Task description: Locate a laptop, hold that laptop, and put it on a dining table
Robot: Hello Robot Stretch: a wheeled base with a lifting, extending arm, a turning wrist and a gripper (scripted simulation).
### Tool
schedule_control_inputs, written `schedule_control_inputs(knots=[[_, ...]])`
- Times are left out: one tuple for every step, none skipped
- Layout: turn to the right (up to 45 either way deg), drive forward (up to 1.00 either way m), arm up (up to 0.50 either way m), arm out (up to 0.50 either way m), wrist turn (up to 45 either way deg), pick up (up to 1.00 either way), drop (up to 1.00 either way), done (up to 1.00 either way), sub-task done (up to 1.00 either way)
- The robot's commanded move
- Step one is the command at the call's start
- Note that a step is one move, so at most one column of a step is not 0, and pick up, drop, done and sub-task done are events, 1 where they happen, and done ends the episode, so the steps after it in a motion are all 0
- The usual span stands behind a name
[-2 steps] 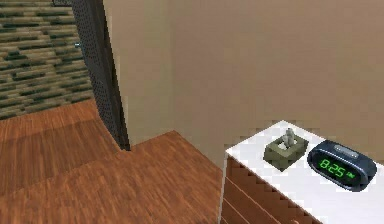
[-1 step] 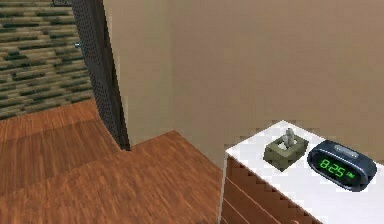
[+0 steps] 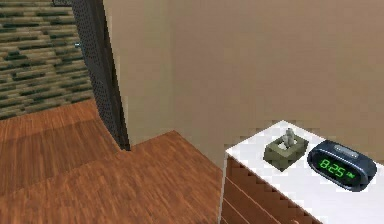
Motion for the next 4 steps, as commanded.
schedule_control_inputs(knots=[[0.0,0.0,0.0,0.46,0.0,0.0,0.0,0.0,0.0],[0.0,0.0,0.0,0.0,45.0,0.0,0.0,0.0,0.0],[0.0,0.0,0.0,0.0,45.0,0.0,0.0,0.0,0.0],[0.0,0.0,0.0,0.0,45.0,0.0,0.0,0.0,0.0]])
